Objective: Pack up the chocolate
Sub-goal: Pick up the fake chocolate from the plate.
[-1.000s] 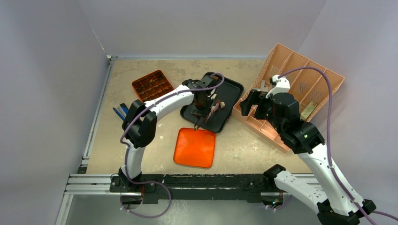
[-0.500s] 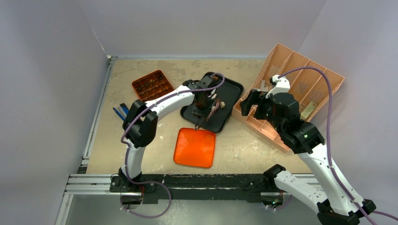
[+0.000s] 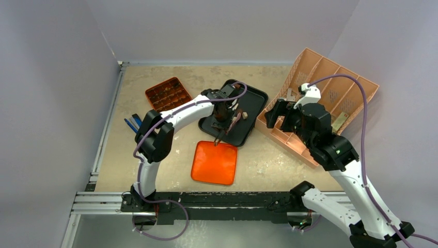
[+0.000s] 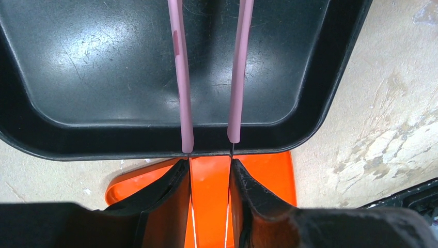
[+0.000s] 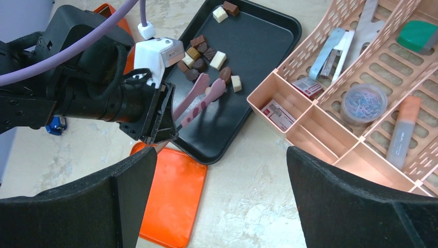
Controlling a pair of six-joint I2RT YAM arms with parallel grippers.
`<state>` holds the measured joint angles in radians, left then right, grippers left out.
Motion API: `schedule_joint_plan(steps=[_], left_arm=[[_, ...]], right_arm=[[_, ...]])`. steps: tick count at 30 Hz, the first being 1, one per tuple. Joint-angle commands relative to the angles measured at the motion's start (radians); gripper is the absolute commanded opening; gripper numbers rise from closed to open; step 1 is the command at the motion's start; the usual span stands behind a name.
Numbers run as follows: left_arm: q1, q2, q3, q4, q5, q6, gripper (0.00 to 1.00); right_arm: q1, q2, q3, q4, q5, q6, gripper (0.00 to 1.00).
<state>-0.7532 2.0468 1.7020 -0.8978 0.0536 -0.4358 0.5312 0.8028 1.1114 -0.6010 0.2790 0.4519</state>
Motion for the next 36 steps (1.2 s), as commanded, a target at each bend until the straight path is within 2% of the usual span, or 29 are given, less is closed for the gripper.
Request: schedule_joint_plan(steps=[1,13,26,36], left_arm=[[0.0,-0.062,-0.018,0.01,0.006,-0.018,0.26],[-0.001,-0.128,-0.054,0.007,-0.002,-0.046,0.18],[0.0,-0.173,-0.052,0.004,-0.029,-0.086,0.17],[0.031,-0.213,-0.003,-0.077,-0.094,-0.095,0.17]], right_arm=[[0.004,-0.014,0.011,0.007,0.02,0.004,0.97],[0.005,-0.025,0.009,0.007,0.011,0.021,0.98],[0.004,-0.025,0.001,0.012,0.008,0.022,0.98],[0.004,-0.024,-0.002,0.012,0.006,0.02,0.98]])
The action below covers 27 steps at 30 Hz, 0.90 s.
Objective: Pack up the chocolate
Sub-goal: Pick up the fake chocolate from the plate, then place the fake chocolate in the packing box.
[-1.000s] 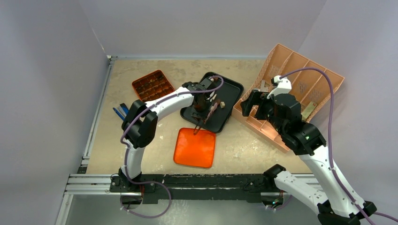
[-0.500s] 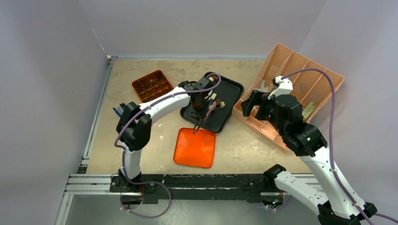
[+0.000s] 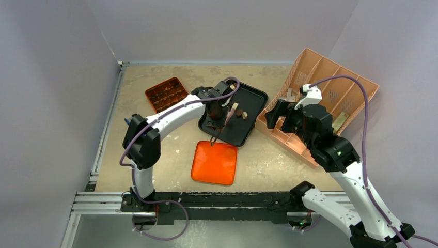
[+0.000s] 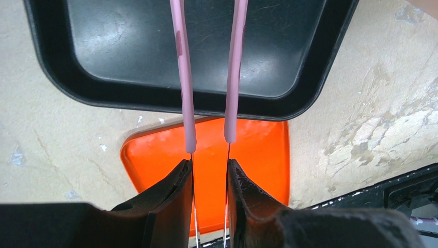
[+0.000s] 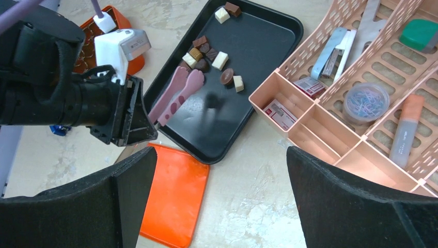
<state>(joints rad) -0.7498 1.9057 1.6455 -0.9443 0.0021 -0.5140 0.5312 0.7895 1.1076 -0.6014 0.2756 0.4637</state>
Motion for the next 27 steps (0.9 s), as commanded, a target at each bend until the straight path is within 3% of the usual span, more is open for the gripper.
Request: schedule_joint_plan(steps=[1,13,27], left_arm=[[0.039,-0.079,0.055,-0.038,-0.043,-0.016,0.17],[0.265,-0.172,0.047,-0.104,-0.047,0.043,0.16],[0.477,-0.064,0.137,-0.11,-0.068,0.09,0.16]], right_arm=[[0.004,-0.011,0.002,0.013,0.01,0.009,0.98],[0.004,-0.01,-0.003,0.017,0.009,0.005,0.98],[0.004,-0.003,0.02,-0.004,0.015,-0.001,0.98]])
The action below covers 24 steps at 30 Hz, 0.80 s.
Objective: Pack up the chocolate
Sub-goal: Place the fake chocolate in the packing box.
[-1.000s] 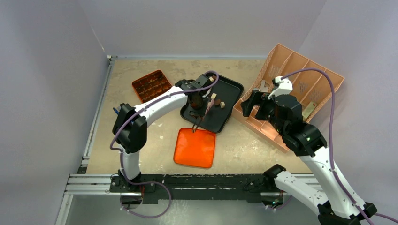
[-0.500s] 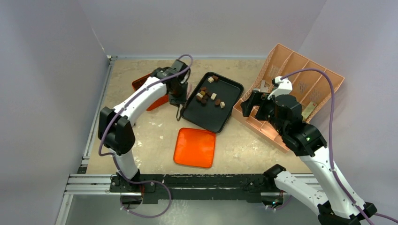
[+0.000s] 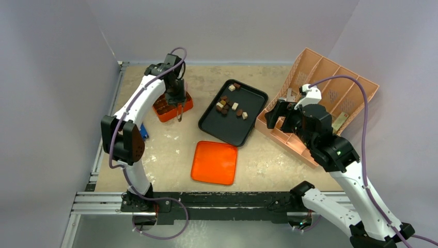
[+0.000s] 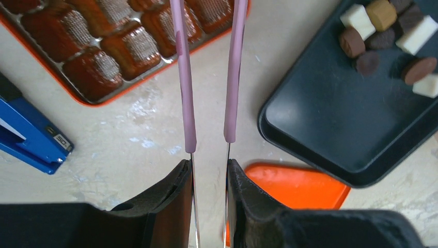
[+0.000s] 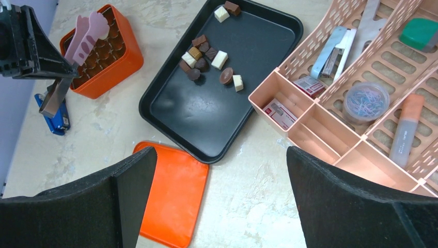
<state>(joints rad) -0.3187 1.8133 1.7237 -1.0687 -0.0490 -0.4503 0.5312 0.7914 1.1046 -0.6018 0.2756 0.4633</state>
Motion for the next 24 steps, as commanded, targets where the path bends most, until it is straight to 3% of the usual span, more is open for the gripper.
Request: schedule_joint_plan(steps=[1,24], left_arm=[[0.062,0.036,0.06,0.02,-0.012,0.023,0.16],[0.139,0.18,0.11,0.122,0.023,0.03,0.22]], right_arm=[[0.004,-0.006,0.024,-0.004,0.017,-0.001,0.98],[0.004,0.01,0.026,-0.007,0.042,-0.008,0.98]])
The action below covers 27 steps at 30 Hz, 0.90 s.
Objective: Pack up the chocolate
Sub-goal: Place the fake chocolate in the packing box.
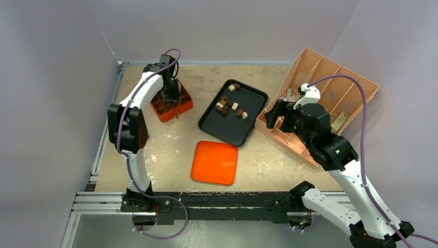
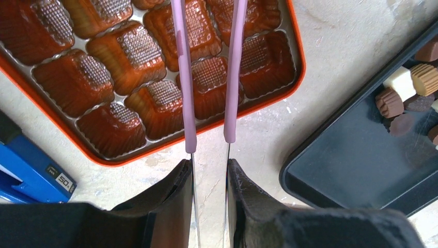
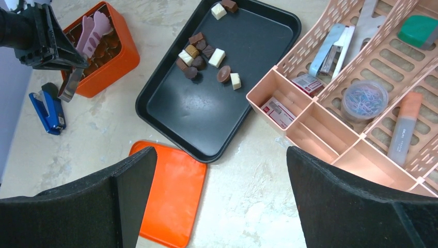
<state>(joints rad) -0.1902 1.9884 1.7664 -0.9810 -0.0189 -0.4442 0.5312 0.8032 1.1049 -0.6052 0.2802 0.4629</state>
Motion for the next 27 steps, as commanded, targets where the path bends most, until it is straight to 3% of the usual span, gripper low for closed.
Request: schedule_joint_plan(steps=[1,6,17,27], left_arm=[[0.011,0.009,0.073,0.035,-0.013,0.025,0.22],[0.013,0.027,0.086,0.041,-0.025,0.024,0.23],[0.013,-0.013,0.114,0.003,-0.033,0.029,0.38],[0.007,-0.123,0.065,-0.021,0.004,0.046,0.36]], right_arm=[[0.003,0.0,0.026,-0.002,0.039,-0.008,0.98],[0.004,0.009,0.027,0.001,0.041,-0.015,0.98],[0.004,0.013,0.024,0.007,0.04,-0.018,0.98],[0.004,0.022,0.038,-0.001,0.012,-0.011,0.98]])
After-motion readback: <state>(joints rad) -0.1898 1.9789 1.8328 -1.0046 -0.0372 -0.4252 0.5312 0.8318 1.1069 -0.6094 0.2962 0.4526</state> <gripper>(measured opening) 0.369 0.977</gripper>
